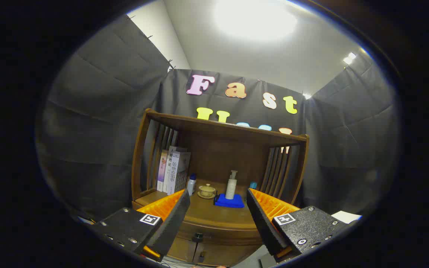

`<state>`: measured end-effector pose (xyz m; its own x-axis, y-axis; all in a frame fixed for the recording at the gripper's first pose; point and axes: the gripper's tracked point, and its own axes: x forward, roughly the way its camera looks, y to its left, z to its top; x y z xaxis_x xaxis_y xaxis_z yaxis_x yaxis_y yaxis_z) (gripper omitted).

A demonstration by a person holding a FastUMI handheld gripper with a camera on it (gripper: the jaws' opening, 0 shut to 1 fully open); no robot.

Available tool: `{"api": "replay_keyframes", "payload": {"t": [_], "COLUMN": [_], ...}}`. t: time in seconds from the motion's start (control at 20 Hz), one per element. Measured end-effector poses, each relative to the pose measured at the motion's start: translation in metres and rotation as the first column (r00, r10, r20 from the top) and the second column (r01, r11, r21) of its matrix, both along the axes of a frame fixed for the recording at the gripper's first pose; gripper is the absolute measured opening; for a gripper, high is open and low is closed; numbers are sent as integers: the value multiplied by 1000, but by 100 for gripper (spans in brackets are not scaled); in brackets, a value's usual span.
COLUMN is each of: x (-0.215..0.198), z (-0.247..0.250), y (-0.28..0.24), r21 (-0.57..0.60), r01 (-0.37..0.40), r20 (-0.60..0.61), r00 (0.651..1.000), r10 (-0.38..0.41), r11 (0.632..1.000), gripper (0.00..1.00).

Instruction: Pull open the drawer, take out the items inside it, and place them on the countertop above the cabinet.

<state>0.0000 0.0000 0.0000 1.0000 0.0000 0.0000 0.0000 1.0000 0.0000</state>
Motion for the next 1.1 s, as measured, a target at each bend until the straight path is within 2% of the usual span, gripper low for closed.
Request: {"api": "replay_keyframes", "payload": {"t": [0.15,0.25,0.45,0.65,0.85,1.0,1.1], "x": [-1,-3,-1,3,4,4,9], "z": [-2,-2,-8,-18,-17,-18,-26], "y": [8,7,-2,5,22,28,24], "r21": [120,154,93,93,106,68,32], "r01": [-37,-48,-11,-21,-65,-68,-38], "r20": [-5,-5,-19,-40,-30,-22,-27], "r00": [999,999,1000,999,997,997,999], "r10": [38,49,13,25,68,69,39], "r11": [992,987,996,995,992,995,999], "gripper": [95,95,95,95,95,95,95]}}
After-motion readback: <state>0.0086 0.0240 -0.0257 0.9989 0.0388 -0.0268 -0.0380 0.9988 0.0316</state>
